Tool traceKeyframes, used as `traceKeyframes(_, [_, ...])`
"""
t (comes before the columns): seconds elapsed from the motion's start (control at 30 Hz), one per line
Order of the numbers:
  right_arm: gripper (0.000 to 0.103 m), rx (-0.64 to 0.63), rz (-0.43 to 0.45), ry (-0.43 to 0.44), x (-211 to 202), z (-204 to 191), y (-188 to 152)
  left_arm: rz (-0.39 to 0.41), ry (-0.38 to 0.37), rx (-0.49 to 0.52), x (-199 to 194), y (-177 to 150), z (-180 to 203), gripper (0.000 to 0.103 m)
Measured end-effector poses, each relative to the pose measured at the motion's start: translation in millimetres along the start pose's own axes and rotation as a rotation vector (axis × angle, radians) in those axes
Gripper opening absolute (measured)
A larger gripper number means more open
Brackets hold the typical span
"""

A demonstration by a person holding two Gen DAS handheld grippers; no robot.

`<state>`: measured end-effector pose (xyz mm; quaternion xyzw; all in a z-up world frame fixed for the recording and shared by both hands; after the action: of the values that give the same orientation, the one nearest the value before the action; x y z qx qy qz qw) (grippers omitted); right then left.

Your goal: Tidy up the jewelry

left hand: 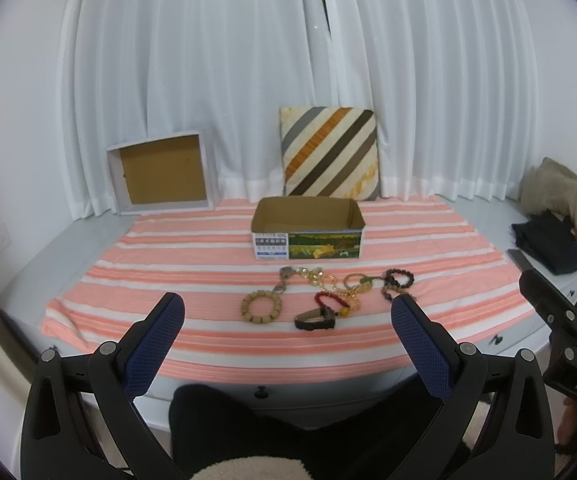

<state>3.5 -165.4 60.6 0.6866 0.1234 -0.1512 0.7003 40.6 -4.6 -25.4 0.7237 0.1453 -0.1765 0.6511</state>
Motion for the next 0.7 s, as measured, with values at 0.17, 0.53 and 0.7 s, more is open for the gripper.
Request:
traceKeyframes(0.17, [0.103, 0.002, 0.0, 0.001, -0.4, -0.6, -0.3, -0.001, -0.001, 0.002, -1.1, -0.7, 0.6, 0.103])
traceKeyframes(0.53, [0.103, 0.005, -0.002, 0.003, -0.1, -1.2, -2.5, -0.004, 0.0, 0.005, -4.4, -1.9, 0.8, 0.103])
traceKeyframes(0.7, [0.103, 0.007, -0.003, 0.004, 1.4, 1.0, -2.8, -0.005, -0.001, 0.006, -5.4, -2.3, 0.6, 0.103])
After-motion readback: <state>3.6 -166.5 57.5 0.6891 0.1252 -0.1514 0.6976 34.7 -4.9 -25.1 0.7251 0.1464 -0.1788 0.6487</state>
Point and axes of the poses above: each gripper's, at about its wrist camera, not at the fingertips, and x roughly the way its jaws point, z to its right, y to its top, the point moved 5 cm from there along x, roughly the way its jaws point, and after that the axes turned 5 degrees about x, right-handed, at the moved point
